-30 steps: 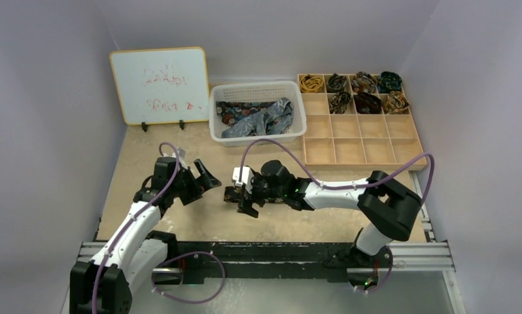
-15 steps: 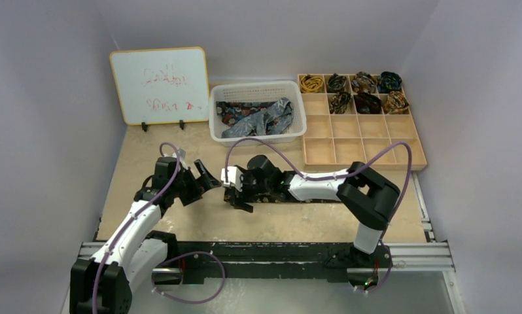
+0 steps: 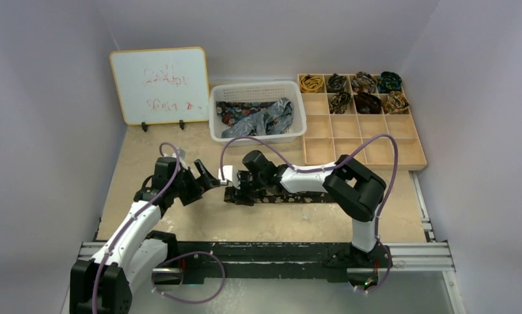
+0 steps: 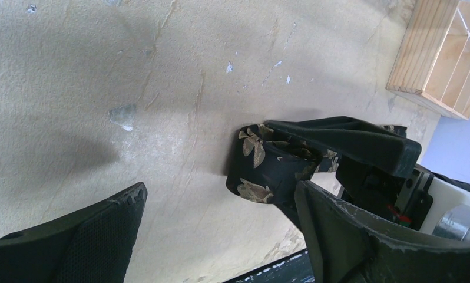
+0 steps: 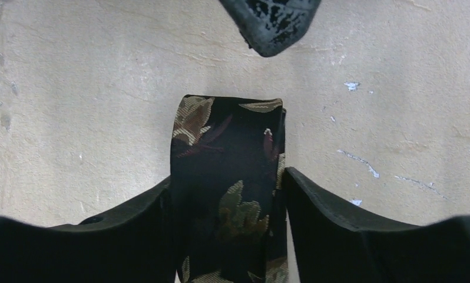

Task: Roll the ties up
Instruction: Roll the tie at the center of the board.

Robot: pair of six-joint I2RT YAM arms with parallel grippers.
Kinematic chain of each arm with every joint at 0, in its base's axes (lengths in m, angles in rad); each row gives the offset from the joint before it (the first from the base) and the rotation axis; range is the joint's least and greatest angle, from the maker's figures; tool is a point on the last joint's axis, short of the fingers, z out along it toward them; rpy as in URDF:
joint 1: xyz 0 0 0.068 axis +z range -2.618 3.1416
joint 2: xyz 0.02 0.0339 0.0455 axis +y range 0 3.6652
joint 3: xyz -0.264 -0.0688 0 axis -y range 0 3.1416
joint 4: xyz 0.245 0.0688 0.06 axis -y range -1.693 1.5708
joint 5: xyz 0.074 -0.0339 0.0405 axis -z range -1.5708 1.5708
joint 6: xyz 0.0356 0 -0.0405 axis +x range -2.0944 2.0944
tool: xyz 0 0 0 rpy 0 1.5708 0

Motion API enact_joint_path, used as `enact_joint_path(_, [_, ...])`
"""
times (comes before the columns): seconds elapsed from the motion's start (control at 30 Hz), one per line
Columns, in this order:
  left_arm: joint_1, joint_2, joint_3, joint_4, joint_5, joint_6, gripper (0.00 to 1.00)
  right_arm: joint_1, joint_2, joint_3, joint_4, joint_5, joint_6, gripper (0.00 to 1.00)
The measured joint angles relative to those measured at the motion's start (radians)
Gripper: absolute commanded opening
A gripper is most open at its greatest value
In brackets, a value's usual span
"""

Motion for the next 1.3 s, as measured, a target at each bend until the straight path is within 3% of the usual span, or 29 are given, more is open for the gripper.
enact_joint_path(0.23, [0.0, 0.0, 0.0, 0.0, 0.0, 0.0, 0.95, -0.008, 0.008, 0.014, -0.026, -0.037, -0.026, 0.48])
enact_joint_path(0.7, [0.0, -0.004, 0.0, -0.003, -0.001, -0.009, 0.95, 0.013, 0.031, 0.014, 0.046, -0.043, 0.031, 0.47])
enact_joint_path(0.83, [0.0, -0.008, 0.0, -0.018, -0.01, -0.018, 0.95, 0.029, 0.037, 0.014, 0.068, -0.032, 0.045, 0.6])
enact_joint_path(0.97, [0.0, -0.011, 0.0, -0.028, -0.024, -0.027, 0.95, 0.035, 0.028, 0.013, 0.066, -0.009, 0.066, 0.67])
enact_joint_path(1.17, [0.0, -0.054, 0.0, -0.041, -0.035, -0.034, 0.95, 0.032, -0.164, -0.089, 0.124, 0.077, 0.153, 0.75])
enact_joint_path(1.27, [0.0, -0.073, 0.0, -0.042, -0.039, -0.034, 0.95, 0.023, -0.311, -0.173, 0.219, 0.143, 0.237, 0.97])
enact_joint_path(1.3, [0.0, -0.077, 0.0, -0.042, -0.04, -0.034, 0.95, 0.018, -0.364, -0.215, 0.264, 0.171, 0.275, 0.99])
